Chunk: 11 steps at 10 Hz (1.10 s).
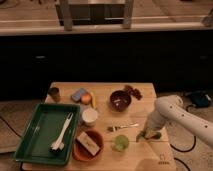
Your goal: Place pepper in paper cup
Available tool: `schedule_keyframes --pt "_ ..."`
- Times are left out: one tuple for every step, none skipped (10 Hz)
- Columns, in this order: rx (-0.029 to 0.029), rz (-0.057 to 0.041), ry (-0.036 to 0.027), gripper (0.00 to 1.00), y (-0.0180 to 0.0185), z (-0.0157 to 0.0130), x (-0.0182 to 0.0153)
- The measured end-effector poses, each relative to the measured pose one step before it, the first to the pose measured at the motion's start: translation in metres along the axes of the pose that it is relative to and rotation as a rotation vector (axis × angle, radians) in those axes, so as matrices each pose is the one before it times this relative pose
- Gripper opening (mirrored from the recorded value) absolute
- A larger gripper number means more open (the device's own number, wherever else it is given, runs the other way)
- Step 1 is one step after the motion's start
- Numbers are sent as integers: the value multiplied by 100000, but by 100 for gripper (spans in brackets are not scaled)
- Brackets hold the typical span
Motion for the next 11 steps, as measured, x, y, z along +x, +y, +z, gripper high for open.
schedule_keyframes --pt "-41 -43 22 0 -8 -10 9" --pt "-478 -1069 -64 0 -2 -208 279" --pt "-158 -933 500 0 -44 -347 514" --pt "277 -302 157 0 -80 -335 142" --pt "243 -670 519 0 -204 -441 -81" --pt "365 -978 421 0 -327 -374 -300" --pt "830 -834 575 0 -330 -600 -159" --pt "741 -847 431 0 -297 -594 -220" --pt "1076 -1535 431 0 -554 -777 -545" --pt "974 -1429 314 0 -581 -591 -545" --pt "633 -1259 176 0 -505 -462 -535"
